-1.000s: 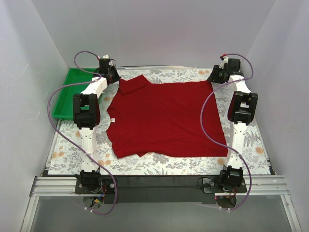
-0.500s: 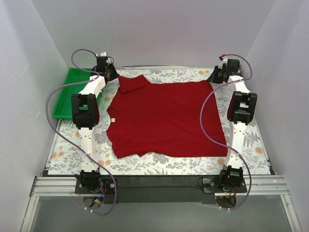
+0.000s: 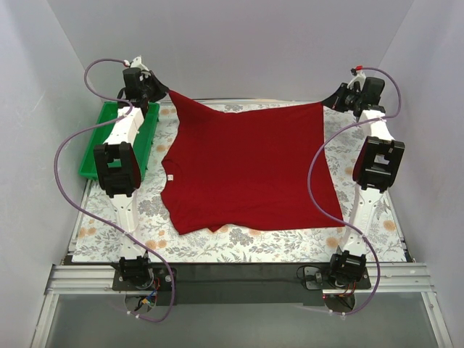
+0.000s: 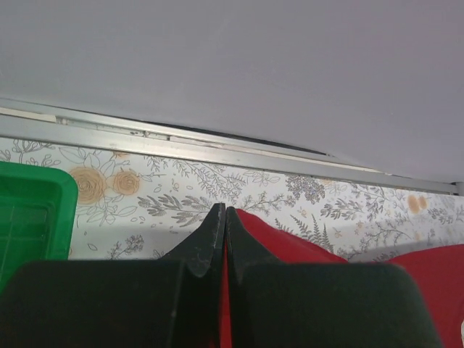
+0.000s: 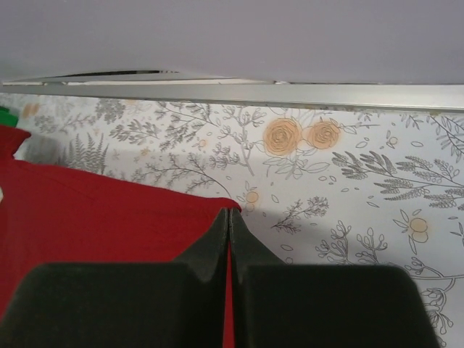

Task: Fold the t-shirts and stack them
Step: Fold the tshirt

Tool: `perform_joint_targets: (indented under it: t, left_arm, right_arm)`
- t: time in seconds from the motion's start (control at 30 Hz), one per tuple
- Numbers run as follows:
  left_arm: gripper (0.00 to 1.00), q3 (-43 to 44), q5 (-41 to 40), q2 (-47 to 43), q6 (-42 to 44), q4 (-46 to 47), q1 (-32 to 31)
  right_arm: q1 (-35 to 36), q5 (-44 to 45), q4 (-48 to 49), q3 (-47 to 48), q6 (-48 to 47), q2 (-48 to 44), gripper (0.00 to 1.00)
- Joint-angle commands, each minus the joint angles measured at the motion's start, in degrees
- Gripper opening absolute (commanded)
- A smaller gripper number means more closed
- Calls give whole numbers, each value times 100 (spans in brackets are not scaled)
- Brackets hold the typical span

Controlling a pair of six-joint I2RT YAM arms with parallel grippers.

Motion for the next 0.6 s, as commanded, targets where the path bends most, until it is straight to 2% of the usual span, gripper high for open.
perform_joint_targets:
  t: [0.0, 0.37, 0.57]
  left_arm:
    - [0, 77, 380, -459, 124, 245, 70]
    - [0, -143, 864, -608, 273, 500, 79]
    - [0, -538, 899, -819, 387, 588, 70]
  right_arm:
    - [-60, -521, 549, -174, 149, -286, 1]
    - [-156, -882, 831, -578, 219, -470, 1]
    - [-236, -1023, 1024, -886, 281, -690, 1]
